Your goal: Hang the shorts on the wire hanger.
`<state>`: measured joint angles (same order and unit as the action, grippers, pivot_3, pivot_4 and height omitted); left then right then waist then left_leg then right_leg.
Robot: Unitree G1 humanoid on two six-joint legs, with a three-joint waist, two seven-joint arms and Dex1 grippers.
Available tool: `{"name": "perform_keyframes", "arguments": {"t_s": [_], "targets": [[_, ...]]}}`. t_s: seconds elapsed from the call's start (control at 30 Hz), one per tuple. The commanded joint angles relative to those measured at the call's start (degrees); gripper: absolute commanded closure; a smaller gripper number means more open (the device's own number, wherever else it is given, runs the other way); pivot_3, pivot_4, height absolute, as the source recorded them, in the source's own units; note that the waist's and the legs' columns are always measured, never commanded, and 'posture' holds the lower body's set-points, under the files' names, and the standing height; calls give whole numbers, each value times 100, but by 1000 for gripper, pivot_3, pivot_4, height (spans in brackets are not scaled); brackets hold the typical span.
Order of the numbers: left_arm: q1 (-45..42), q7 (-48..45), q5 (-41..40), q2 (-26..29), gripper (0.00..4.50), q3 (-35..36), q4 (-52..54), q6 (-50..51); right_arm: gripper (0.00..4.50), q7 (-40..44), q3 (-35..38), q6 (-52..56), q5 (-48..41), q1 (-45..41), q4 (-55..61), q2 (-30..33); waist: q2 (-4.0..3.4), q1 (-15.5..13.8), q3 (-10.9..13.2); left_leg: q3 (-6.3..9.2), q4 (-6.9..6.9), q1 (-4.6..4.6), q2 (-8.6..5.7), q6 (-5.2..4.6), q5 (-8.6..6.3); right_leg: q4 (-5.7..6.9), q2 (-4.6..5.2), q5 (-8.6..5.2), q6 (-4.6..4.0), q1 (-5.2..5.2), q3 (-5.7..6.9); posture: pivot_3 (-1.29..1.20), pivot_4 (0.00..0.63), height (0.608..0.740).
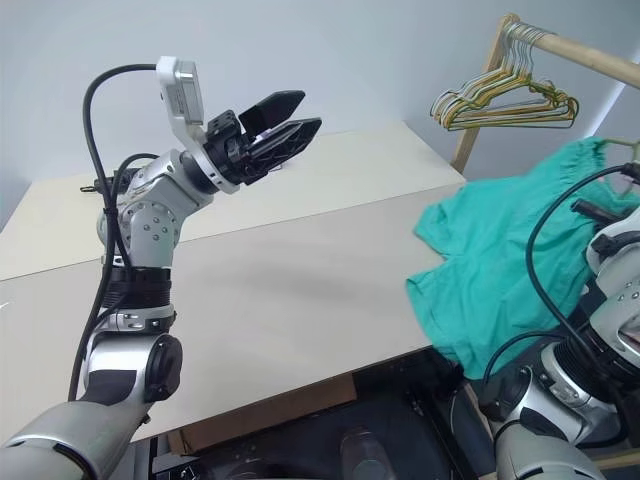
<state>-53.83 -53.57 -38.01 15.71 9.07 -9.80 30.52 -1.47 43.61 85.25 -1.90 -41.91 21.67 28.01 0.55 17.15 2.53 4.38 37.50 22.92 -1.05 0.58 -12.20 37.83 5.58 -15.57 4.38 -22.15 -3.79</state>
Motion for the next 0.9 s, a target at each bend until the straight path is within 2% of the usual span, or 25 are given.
{"name": "perform_keyframes", "arguments": {"t_s": [0.03,0.37,0.5,0.63,0.77,0.9], "targets": [[36,76,-74,65,36,22,307,-31,4500,-224,162,-569,153,-217,-311,178,-1,8,-1,-1,-1,-2,0,0,0,0,1,0,0,2,-3,-292,20,740],[47,133,-53,210,36,-42,454,-46,4500,-807,1035,-1341,117,-972,-2125,795,-39,23,-13,-19,-25,-20,-4,-2,3,-12,2,0,-1,17,-11,-260,8,740],[25,114,-1,273,36,-66,388,-85,4500,-968,1326,-1314,67,-1071,-2418,908,-41,15,-12,-38,-36,-53,-4,-2,3,-27,3,-1,-1,55,-12,-258,9,740],[47,98,-35,324,36,-92,423,-82,4500,-948,1294,-1016,-20,-967,-2182,737,-43,-40,-13,-61,-55,-94,-1,-3,2,-60,-2,-3,-2,103,-8,-256,9,740],[77,75,-23,344,0,-139,460,-112,3442,-896,1046,-875,-42,-769,-1634,419,-44,-49,-13,-67,-55,-92,0,-2,2,-64,-1,-3,-1,105,-11,-255,9,740],[75,65,-18,357,0,-147,452,-138,2036,-951,728,-855,46,-621,-1137,148,-46,-53,-14,-66,-55,-92,0,-2,2,-64,0,-2,-2,105,-11,-256,5,740]]}}
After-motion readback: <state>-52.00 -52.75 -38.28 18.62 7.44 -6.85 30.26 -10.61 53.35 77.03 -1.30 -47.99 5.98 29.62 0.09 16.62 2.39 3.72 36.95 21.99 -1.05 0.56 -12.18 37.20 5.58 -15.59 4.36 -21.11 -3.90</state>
